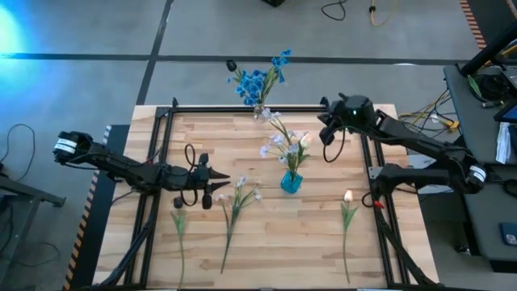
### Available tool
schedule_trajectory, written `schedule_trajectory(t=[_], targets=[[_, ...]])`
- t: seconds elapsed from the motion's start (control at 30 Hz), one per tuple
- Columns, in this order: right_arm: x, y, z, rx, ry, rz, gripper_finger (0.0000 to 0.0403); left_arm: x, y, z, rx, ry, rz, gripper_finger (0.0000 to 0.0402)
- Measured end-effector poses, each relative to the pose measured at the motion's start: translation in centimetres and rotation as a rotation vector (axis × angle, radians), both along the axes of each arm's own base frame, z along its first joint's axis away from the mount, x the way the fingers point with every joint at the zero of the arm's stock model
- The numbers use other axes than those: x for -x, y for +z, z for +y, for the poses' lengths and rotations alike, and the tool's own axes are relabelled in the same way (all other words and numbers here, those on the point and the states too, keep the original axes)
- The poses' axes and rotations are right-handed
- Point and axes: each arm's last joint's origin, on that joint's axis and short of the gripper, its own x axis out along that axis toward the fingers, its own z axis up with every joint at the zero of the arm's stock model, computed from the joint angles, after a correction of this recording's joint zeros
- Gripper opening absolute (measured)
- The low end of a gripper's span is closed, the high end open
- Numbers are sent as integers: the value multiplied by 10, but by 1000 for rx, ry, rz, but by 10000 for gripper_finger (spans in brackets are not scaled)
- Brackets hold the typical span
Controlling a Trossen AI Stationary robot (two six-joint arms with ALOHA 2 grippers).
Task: Sort flowers into vase by color
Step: Put the white tulip into the blue vase
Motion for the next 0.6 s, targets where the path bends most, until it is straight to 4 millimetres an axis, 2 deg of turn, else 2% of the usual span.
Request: schedule_trajectory(t=[0.13,0.47,0.6], targets=[[6,-7,20,-142,-85,67,9,-1,0,0,2,0,-10,75],[8,-27,77,-414,-140,262,10,0,5,0,-27,-6,-39,75],[12,-33,101,-536,-187,332,21,0,5,0,-44,-8,-37,75]])
